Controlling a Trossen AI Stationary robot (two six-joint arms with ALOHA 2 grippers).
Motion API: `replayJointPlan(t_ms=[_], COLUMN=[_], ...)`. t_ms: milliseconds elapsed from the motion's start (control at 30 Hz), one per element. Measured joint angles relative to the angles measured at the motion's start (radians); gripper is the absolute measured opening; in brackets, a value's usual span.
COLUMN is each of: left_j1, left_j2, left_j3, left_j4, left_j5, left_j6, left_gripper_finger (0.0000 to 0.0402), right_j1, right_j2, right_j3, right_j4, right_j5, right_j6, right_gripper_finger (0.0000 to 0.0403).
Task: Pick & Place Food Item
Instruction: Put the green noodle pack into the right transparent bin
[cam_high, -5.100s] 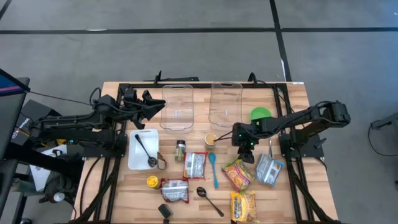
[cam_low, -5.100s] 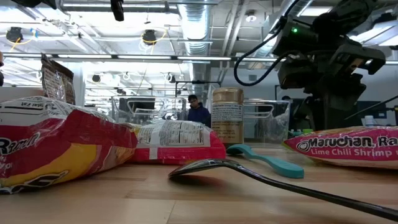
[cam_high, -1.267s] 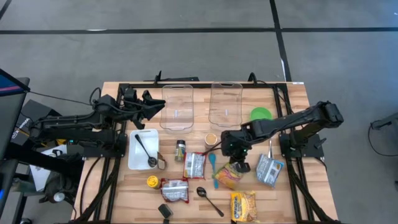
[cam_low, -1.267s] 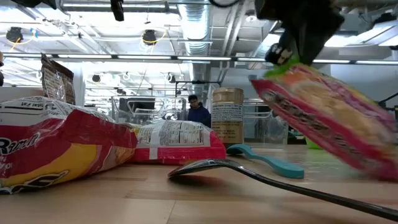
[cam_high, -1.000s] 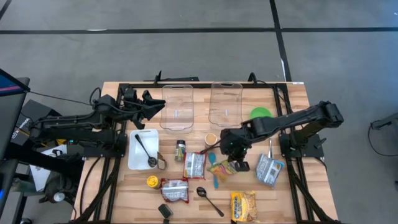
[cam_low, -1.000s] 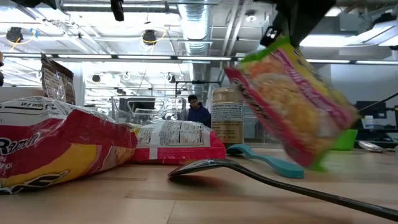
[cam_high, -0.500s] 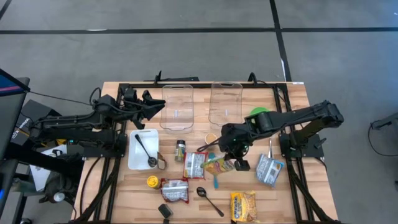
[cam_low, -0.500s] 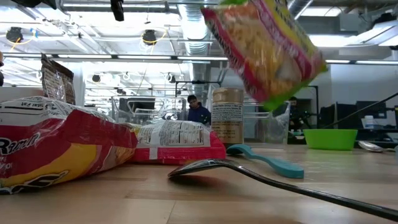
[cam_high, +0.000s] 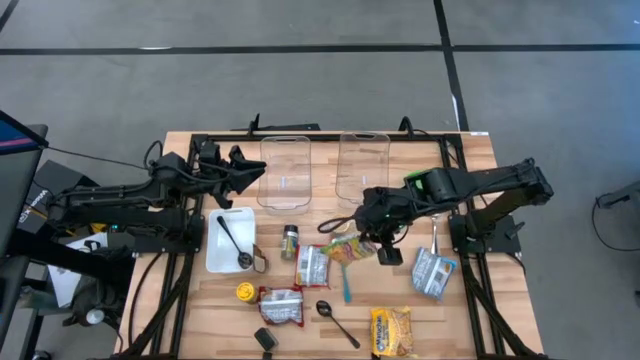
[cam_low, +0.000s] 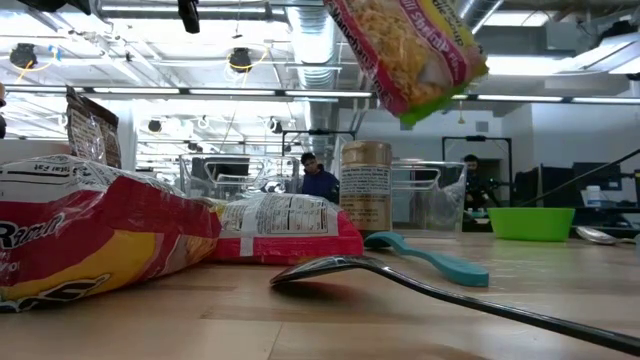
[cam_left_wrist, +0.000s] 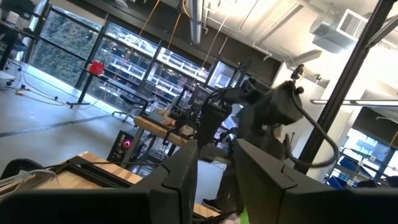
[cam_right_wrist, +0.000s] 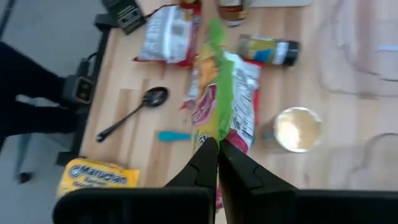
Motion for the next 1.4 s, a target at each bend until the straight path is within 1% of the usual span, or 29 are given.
replayJointPlan(t_ms=[133, 333, 533, 633, 733, 1000, 1233, 1400], left_j1=[0.000, 0.000, 0.000, 0.000, 0.000, 0.000, 0.000, 0.000], left_j2=[0.000, 0.000, 0.000, 0.000, 0.000, 0.000, 0.000, 0.000], left_j3=[0.000, 0.000, 0.000, 0.000, 0.000, 0.000, 0.000, 0.000], left_j4=[0.000, 0.000, -0.001, 0.000, 0.000, 0.000, 0.000, 0.000], left_j5=[0.001, 0.002, 0.002, 0.002, 0.002, 0.002, 0.002, 0.002], left_j6=[0.000, 0.000, 0.000, 0.000, 0.000, 0.000, 0.000, 0.000], left_gripper_finger=[0.0102, 0.0102, 0.0102, 0.0102, 0.0102, 0.0102, 0.0102, 0.0102], right_j1=[-0.004, -0.032, -0.084, -0.128, -0.189, -0.403, -0.578, -0.682], right_j2=[-0.011, -0.055, -0.117, -0.140, -0.158, -0.150, -0.079, -0.002], right_j3=[0.034, 0.037, 0.037, 0.037, 0.037, 0.037, 0.037, 0.031], right_j4=[-0.005, -0.010, -0.011, -0.011, -0.010, 0.003, 0.064, 0.065], right_j5=[0.079, 0.141, 0.223, 0.275, 0.309, 0.313, 0.311, 0.289], right_j6=[-0.006, -0.009, -0.025, -0.036, -0.053, -0.074, -0.077, -0.077], right_gripper_finger=[0.0000, 0.0000, 0.0000, 0.0000, 0.0000, 0.0000, 0.0000, 0.0000])
